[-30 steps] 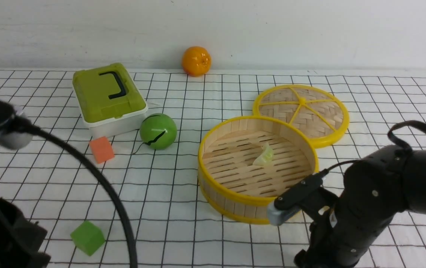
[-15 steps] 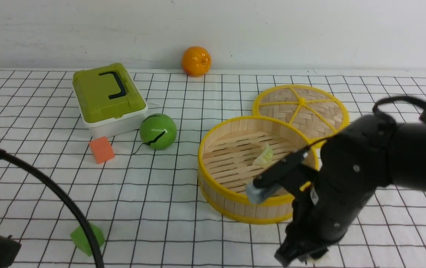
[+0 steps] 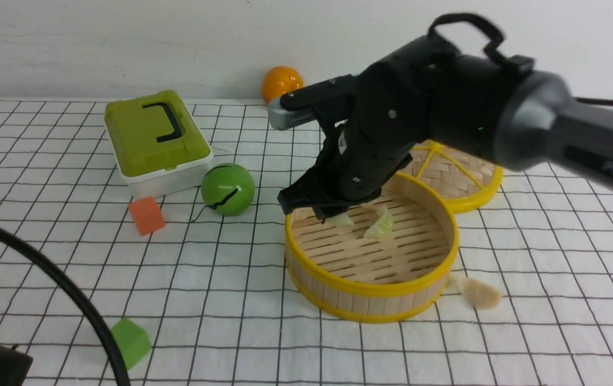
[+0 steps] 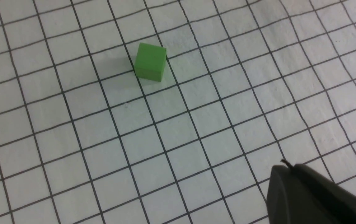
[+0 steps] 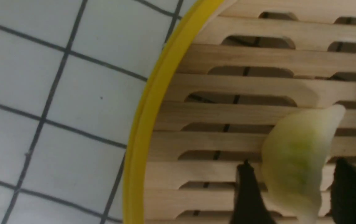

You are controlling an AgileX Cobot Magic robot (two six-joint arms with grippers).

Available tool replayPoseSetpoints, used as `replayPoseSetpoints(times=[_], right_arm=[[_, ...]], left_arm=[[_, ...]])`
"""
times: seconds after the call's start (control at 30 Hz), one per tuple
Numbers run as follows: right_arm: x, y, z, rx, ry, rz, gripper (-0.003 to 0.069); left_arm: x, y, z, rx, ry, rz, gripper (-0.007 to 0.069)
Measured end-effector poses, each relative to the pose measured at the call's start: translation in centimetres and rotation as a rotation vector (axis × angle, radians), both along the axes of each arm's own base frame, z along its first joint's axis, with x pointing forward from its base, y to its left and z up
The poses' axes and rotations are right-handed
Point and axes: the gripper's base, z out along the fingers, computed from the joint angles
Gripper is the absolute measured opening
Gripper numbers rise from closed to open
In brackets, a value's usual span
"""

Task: Put the dumplings into the steamer on the table with the white tablecloth.
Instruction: 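Place the dumpling in the bamboo steamer basket with the right gripper, then reach for and grasp a dumpling lying on the table beside the steamer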

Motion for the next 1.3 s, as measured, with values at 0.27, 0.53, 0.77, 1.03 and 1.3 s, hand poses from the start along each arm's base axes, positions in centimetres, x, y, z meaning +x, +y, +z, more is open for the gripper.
replayPoseSetpoints(times=[0.27,0.53,0.77,1.03,1.3], right_arm=[[-2.8,-1.8,5.5,-0.087,0.088,0.13,0.0497],[-3.9,-7.2,11.9,-0.063,0.034,0.188,0.0503],[-4.1,-13.4,10.5,-0.016,0.149,0.211,0.0503],[-3.4,-18.0,4.8,0.02,0.239,0.215,0.0503],[-1.7,-18.8,0.6,-0.037,0.194,0.322,0.0503]], left_arm=[[-0.7,0.6,0.3,-0.022,-0.033,0.001,-0.001],[-0.7,0.6,0.3,-0.022,-0.033,0.001,-0.0001],[-0.8,0.5,0.2,-0.037,-0.022,-0.006,0.0001],[-0.5,0.1,-0.6,-0.043,-0.026,-0.012,0.0002],[0.2,-0.4,-2.5,-0.037,-0.017,-0.018,0.0004]])
